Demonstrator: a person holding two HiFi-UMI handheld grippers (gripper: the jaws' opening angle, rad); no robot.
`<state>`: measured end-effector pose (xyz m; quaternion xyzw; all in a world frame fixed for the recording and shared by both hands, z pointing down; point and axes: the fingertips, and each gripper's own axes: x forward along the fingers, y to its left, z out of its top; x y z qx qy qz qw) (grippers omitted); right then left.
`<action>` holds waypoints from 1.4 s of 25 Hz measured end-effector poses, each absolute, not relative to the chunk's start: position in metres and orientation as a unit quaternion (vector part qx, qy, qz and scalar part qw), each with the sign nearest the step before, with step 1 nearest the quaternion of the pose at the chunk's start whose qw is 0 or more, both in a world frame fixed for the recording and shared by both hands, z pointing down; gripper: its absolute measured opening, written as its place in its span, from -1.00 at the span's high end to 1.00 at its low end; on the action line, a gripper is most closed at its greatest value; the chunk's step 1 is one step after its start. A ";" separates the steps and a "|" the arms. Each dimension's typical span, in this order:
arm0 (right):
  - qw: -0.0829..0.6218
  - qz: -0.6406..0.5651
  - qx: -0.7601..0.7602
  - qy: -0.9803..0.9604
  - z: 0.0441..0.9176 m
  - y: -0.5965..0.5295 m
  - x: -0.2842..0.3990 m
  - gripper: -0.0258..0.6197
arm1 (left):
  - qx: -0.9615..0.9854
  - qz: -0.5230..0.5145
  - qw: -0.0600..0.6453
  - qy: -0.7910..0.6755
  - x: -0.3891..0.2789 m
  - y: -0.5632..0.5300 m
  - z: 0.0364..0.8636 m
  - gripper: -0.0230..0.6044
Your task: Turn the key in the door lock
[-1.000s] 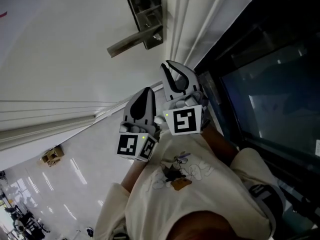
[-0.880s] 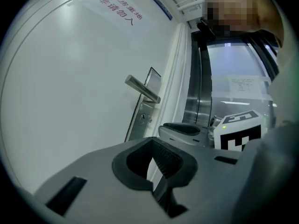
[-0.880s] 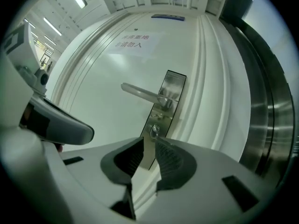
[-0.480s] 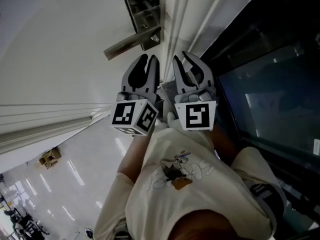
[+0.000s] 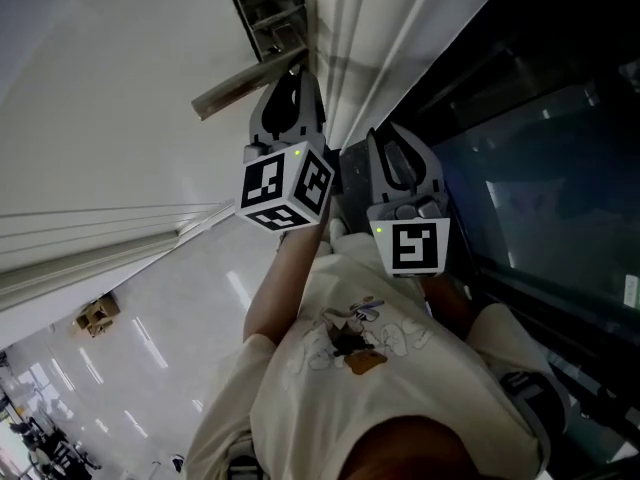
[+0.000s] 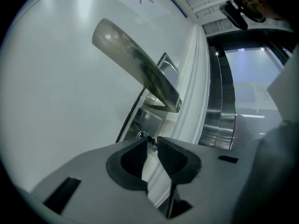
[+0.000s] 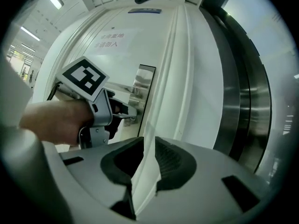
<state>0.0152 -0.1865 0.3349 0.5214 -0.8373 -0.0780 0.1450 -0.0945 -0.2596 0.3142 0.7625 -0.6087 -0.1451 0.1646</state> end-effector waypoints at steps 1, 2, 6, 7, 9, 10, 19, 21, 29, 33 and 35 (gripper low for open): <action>0.145 -0.073 0.522 -0.838 0.337 -0.185 0.016 0.68 | 0.761 -0.138 0.154 -0.615 -0.095 -0.260 0.313 0.70; 0.144 -0.069 0.522 -0.838 0.338 -0.184 0.016 0.68 | 0.760 -0.128 0.143 -0.621 -0.095 -0.259 0.312 0.72; 0.142 -0.057 0.526 -0.837 0.342 -0.183 0.021 0.68 | 0.766 -0.064 0.092 -0.633 -0.093 -0.259 0.312 0.73; 0.138 -0.055 0.527 -0.837 0.343 -0.183 0.021 0.68 | 0.770 -0.043 0.078 -0.632 -0.092 -0.259 0.313 0.73; 0.132 -0.049 0.528 -0.837 0.344 -0.183 0.022 0.68 | 0.776 -0.001 0.049 -0.628 -0.090 -0.260 0.312 0.73; 0.131 -0.046 0.528 -0.838 0.345 -0.183 0.023 0.68 | 0.779 0.018 0.036 -0.626 -0.089 -0.260 0.311 0.73; 0.124 -0.033 0.529 -0.839 0.351 -0.181 0.027 0.68 | 0.782 0.171 -0.051 -0.597 -0.082 -0.261 0.314 0.71; 0.122 -0.031 0.527 -0.840 0.351 -0.180 0.026 0.68 | 0.775 0.209 -0.075 -0.592 -0.081 -0.261 0.316 0.71; 0.117 -0.023 0.520 -0.846 0.355 -0.177 0.022 0.68 | 0.730 0.352 -0.200 -0.551 -0.075 -0.259 0.319 0.74; 0.107 -0.025 0.517 -0.849 0.354 -0.178 0.021 0.68 | 0.712 0.397 -0.245 -0.526 -0.073 -0.258 0.321 0.76; 0.108 -0.024 0.515 -0.850 0.354 -0.178 0.020 0.68 | 0.700 0.418 -0.270 -0.512 -0.072 -0.258 0.322 0.77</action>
